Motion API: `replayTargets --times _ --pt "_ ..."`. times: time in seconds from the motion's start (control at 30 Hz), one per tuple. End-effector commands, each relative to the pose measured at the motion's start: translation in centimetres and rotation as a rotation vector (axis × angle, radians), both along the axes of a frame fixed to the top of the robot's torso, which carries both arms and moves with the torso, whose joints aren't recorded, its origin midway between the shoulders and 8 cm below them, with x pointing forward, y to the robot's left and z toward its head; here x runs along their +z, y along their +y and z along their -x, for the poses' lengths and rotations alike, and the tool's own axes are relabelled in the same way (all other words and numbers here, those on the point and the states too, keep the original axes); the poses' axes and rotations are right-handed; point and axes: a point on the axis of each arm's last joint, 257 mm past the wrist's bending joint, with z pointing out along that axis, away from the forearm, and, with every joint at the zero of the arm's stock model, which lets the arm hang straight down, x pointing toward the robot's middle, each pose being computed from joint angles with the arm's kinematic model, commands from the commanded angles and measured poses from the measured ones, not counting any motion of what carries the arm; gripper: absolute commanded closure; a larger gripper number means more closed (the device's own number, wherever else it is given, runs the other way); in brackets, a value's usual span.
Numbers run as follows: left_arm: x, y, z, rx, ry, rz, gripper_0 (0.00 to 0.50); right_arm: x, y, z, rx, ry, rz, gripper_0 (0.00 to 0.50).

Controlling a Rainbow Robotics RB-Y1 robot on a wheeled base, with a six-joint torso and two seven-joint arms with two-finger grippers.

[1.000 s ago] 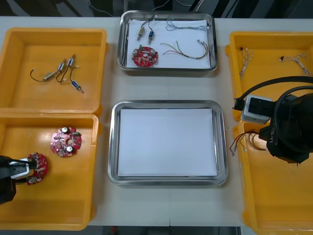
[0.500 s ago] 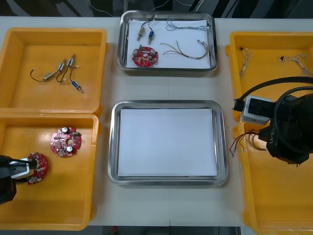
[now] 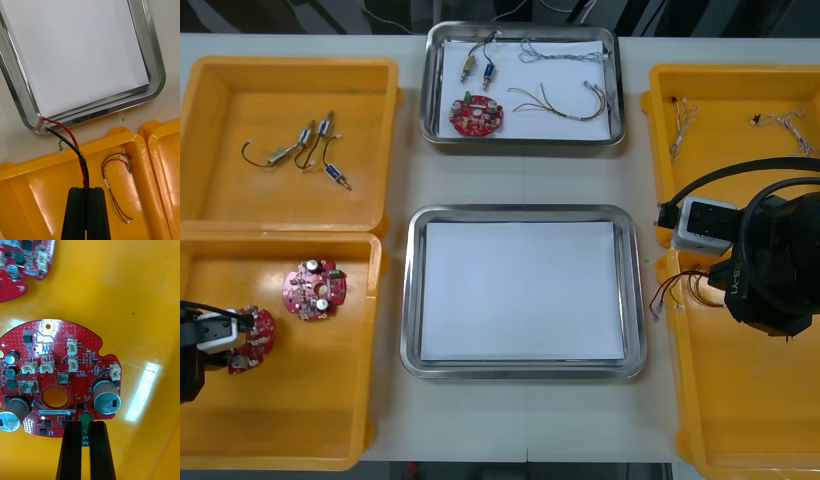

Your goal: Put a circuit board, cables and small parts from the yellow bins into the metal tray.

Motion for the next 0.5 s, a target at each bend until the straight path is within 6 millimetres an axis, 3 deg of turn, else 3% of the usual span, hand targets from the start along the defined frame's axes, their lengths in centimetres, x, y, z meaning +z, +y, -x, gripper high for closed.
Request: replayTargets --times 0.03,0.5 --pt "2.6 -0.8 -1.7 0.108 -0.017 0.062 0.5 0.9 -0.1 0.1 0.003 -0.024 0.023 0.5" --pt "8.0 -0.4 -1.2 0.351 0.029 0.128 0.5 0.8 -0.5 0.1 -0.01 -0.021 0.031 0.5"
